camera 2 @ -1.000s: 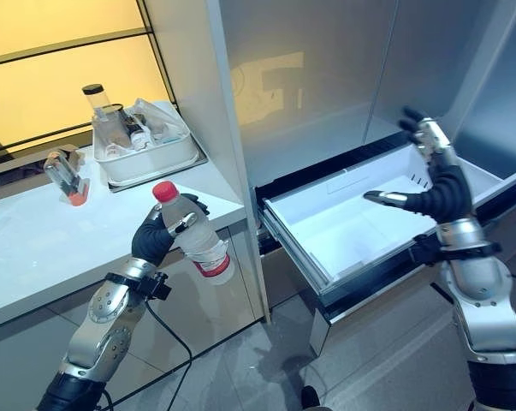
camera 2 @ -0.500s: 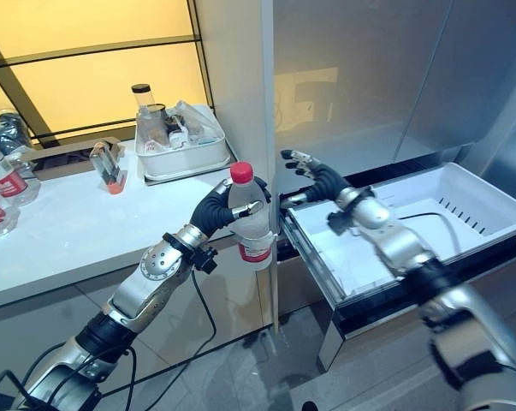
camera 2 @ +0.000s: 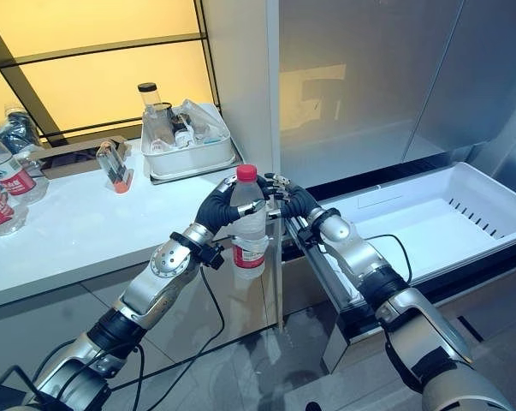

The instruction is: Take the drinks into the refrigerator

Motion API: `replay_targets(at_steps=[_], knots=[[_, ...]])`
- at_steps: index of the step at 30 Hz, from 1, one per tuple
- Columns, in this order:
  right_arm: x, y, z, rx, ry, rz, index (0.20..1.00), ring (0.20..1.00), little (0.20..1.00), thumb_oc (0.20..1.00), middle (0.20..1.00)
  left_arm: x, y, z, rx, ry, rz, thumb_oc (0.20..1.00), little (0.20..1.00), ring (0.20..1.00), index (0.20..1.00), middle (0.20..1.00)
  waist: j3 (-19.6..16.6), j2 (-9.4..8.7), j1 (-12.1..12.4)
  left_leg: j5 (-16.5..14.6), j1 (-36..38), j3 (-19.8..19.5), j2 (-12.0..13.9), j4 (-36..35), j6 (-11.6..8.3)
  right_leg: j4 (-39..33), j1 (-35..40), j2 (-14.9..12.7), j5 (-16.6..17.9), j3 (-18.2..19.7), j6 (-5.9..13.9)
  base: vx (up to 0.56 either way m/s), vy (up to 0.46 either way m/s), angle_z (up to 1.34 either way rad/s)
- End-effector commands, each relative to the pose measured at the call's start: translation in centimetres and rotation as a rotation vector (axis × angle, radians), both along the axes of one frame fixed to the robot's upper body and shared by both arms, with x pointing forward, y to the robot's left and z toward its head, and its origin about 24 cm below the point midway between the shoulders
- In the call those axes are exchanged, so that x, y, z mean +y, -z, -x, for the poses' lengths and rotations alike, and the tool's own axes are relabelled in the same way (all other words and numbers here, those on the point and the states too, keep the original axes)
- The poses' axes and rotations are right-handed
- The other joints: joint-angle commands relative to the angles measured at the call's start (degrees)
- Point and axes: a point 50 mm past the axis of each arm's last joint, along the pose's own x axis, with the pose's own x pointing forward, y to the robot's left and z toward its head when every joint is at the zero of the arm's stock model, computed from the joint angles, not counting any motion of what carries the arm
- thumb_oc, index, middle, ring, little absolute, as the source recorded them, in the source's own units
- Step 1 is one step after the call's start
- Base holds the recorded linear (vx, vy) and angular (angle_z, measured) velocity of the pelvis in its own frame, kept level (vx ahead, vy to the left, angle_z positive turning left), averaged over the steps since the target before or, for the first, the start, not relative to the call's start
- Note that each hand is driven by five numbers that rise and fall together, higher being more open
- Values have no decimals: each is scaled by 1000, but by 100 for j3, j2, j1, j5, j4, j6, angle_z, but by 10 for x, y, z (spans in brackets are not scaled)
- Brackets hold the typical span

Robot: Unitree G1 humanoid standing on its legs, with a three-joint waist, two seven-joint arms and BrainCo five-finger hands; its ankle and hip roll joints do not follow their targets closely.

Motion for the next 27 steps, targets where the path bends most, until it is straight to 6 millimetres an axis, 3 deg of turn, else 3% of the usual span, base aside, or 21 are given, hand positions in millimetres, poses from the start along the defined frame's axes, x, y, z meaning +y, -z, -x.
replay_targets(at_steps=[1, 7, 11, 13, 15, 20, 27], knots=[[30, -23, 2, -76, -96, -130, 1000, 1000, 1000, 1000, 1000, -8, -71, -10, -278, -13, 158, 200, 200, 200, 200, 200, -251, -174, 258, -23, -424, 109, -336, 129, 452, 967, 2, 38, -862, -39, 117, 0, 0, 0], [20, -30, 7, -99, -99, -187, 1000, 1000, 1000, 1000, 1000, 6, -70, -13, -292, -78, 142, 200, 200, 200, 200, 200, -286, -169, 243, -24, -404, 124, -320, 118, 443, 970, 11, 41, -872, -57, 117, 0, 0, 0], [-13, -54, 18, -216, -71, -181, 1000, 1000, 1000, 1000, 1000, 32, -61, -14, -278, -165, 121, 200, 200, 200, 200, 200, -306, -178, 206, -26, -393, 131, -309, 111, 438, 950, 14, 48, -875, -66, 124, 0, 0, 0], [-21, -56, 20, -226, -65, -179, 1000, 1000, 1000, 1000, 1000, 35, -59, -14, -274, -173, 114, 200, 200, 200, 200, 200, -313, -184, 205, -25, -396, 133, -307, 112, 437, 942, 15, 45, -871, -70, 126, 0, 0, 0], [-41, -63, 26, -243, -50, -171, 1000, 1000, 1000, 1000, 1000, 44, -57, -14, -271, -194, 92, 200, 200, 200, 200, 200, -322, -200, 185, -25, -405, 135, -300, 114, 437, 932, 14, 43, -874, -79, 135, 0, 0, 0], [-61, -71, 36, -234, -74, -133, 1000, 1000, 1000, 1000, 1000, 51, -55, -14, -273, -209, 63, 200, 200, 200, 200, 200, -331, -236, 147, -33, -411, 156, -286, 120, 428, 959, -12, 50, -884, -63, 142, 0, 0, 0], [-72, -75, 35, -239, -52, -65, 1000, 1000, 1000, 1000, 1000, 50, -59, -17, -280, -214, 74, 200, 200, 200, 200, 200, -335, -264, 125, -42, -404, 166, -277, 132, 420, 985, -35, 71, -892, -44, 147, 0, 0, 0]])
